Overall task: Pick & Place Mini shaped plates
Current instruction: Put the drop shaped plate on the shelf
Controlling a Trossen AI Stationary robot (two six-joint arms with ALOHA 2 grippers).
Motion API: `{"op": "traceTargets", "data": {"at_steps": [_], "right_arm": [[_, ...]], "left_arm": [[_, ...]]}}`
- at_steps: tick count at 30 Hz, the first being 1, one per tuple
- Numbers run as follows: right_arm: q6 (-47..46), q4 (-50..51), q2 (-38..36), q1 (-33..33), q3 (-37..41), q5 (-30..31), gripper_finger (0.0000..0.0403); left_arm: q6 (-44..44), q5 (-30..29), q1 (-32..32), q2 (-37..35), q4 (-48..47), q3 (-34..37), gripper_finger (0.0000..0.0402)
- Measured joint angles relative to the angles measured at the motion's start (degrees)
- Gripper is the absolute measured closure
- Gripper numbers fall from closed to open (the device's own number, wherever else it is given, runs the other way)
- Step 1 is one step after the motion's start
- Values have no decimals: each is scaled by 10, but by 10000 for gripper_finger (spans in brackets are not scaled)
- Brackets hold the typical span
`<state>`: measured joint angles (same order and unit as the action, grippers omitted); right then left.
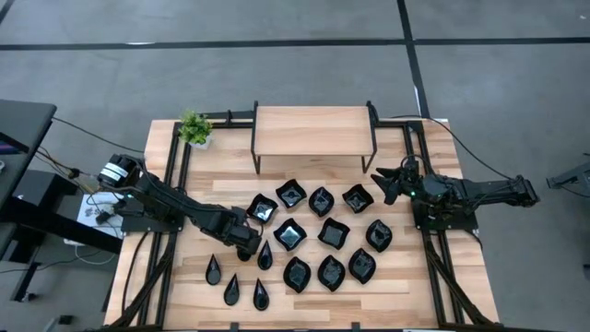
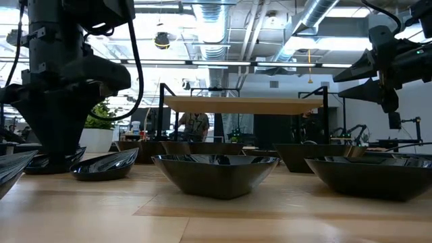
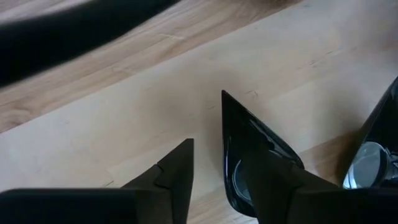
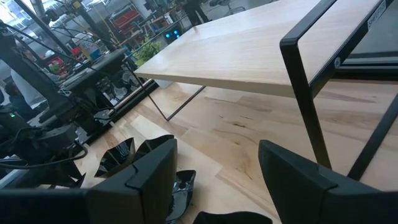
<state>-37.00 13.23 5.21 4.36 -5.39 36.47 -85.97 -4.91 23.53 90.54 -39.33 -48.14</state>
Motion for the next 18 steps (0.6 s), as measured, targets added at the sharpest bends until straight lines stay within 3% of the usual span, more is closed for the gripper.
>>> {"op": "traceTargets", "data": {"at_steps": [7, 18], "right_arm": [[0, 0, 0, 0, 0, 0, 182], [0, 0, 0, 0, 0, 0, 182]], "left_arm": [[0, -11, 1, 0, 0, 0, 306], [0, -11, 0, 0, 9, 5, 309]]}}
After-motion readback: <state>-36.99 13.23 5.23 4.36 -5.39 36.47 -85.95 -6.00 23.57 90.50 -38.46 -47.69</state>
